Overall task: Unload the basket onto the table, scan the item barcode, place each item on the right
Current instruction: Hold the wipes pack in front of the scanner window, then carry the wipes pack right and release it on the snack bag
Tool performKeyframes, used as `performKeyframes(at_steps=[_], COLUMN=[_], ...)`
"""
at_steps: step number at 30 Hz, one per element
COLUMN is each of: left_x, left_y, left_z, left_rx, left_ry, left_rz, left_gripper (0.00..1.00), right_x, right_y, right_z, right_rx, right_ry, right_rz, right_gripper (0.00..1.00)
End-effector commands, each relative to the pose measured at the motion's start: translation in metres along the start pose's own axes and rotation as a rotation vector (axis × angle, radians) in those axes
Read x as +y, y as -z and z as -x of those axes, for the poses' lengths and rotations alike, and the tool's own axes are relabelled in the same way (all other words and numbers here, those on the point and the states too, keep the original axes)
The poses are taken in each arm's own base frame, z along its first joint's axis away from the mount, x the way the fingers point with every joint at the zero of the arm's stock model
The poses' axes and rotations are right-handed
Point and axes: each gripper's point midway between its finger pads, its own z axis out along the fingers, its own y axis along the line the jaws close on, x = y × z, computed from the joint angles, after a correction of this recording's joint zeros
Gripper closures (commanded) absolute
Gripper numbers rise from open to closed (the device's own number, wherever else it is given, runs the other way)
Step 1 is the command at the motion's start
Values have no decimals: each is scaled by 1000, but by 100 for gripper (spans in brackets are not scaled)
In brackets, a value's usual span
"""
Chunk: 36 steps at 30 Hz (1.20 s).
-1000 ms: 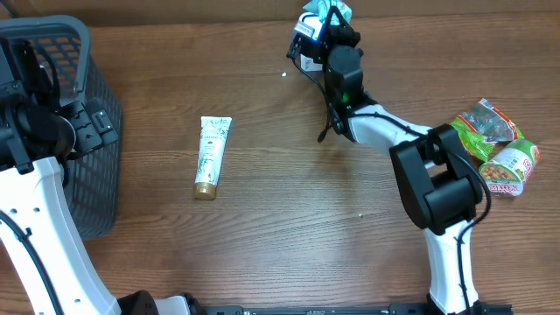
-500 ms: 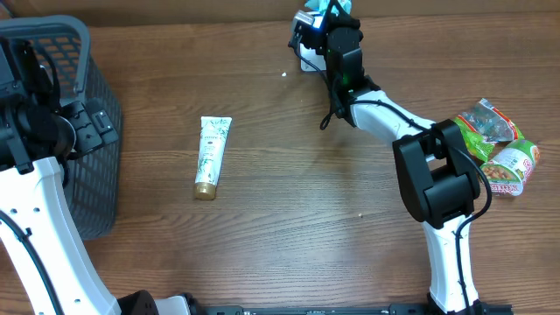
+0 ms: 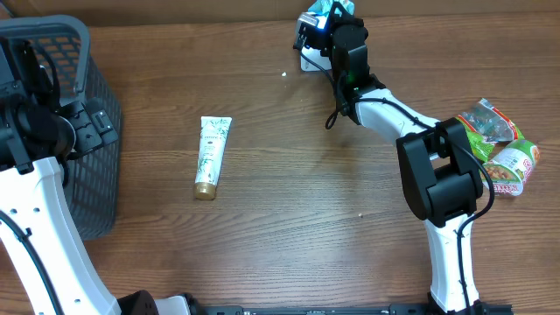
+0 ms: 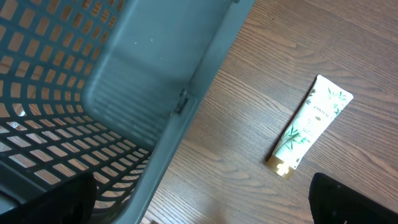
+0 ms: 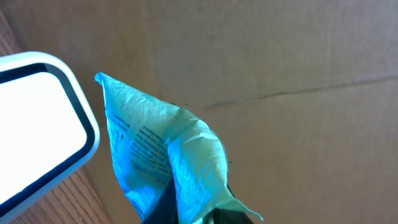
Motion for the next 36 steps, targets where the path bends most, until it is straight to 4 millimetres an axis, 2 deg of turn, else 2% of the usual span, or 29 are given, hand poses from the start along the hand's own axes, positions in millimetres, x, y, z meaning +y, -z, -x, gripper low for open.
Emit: performKeyframes(at_steps=[1, 9, 20, 24, 30, 33, 36], left_x=[1, 1, 1, 1, 1, 1, 1], left_y=[0, 0, 0, 0, 0, 0, 0], left_z=[0, 0, 0, 0, 0, 0, 0], left_rx=[-1, -1, -1, -1, -1, -1, -1], left_ry=[-14, -14, -14, -14, -14, -14, -14], left_rz=[-3, -3, -3, -3, -3, -3, -3], left_gripper=[0, 0, 0, 0, 0, 0, 0], right_x=[-2, 17, 15, 13, -19, -49, -86], right_y=[-5, -9, -5, -1, 15, 29, 48], right_z=[3, -1, 11, 16, 28, 27, 22], right_rx=[-20, -16, -19, -3, 22, 54, 94], right_ry=[61, 142, 134, 78, -102, -201, -389], right_rz=[-13, 13, -9, -16, -12, -20, -44], right_gripper=[96, 96, 96, 96, 96, 96, 96])
